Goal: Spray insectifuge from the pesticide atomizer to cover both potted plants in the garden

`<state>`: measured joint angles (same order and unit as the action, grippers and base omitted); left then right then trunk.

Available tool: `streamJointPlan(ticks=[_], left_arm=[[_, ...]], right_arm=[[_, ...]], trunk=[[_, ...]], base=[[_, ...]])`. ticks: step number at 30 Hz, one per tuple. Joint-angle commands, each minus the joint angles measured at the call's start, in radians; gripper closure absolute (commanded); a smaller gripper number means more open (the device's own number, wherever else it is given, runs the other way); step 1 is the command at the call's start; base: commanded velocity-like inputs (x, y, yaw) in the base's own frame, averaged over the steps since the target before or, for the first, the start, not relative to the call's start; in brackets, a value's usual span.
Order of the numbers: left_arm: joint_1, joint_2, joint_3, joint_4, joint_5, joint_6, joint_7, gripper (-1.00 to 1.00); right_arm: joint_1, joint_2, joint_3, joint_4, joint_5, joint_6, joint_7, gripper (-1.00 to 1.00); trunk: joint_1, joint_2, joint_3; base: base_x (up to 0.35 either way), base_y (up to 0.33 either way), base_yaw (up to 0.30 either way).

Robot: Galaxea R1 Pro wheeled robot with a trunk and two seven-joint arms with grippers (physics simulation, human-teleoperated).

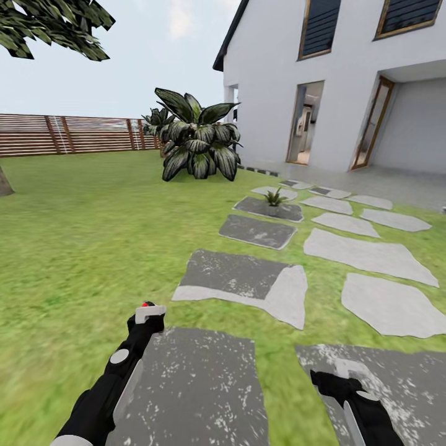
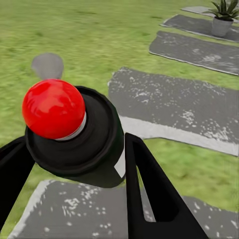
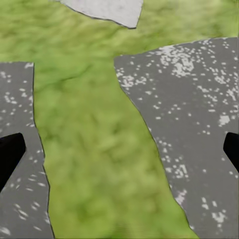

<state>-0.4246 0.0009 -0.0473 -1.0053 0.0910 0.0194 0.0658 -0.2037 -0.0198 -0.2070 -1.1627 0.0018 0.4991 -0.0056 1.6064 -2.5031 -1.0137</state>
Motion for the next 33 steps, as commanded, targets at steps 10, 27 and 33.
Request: streamJointPlan(ticks=[10, 27, 33], left_arm=[[0.0, 0.001, -0.003, -0.001, 0.009, 0.002, 0.008, 1.0], [0.0, 0.001, -0.003, -0.001, 0.009, 0.002, 0.008, 1.0], [0.0, 0.001, -0.003, -0.001, 0.009, 0.002, 0.008, 1.0]], right_arm=[[0.0, 0.001, -0.002, -0.002, 0.0, 0.007, -0.001, -1.0], [0.0, 0.001, -0.002, -0.002, 0.001, 0.007, -0.001, -1.0], [0.0, 0.001, 0.0, -0.002, 0.001, 0.007, -0.001, -1.0]], trunk=[[0.0, 0.0, -0.001], [0.0, 0.0, -0.001], [0.0, 0.0, -0.001]], base=[[0.333, 0.109, -0.041], [0.333, 0.11, -0.227], [0.333, 0.11, -0.133]])
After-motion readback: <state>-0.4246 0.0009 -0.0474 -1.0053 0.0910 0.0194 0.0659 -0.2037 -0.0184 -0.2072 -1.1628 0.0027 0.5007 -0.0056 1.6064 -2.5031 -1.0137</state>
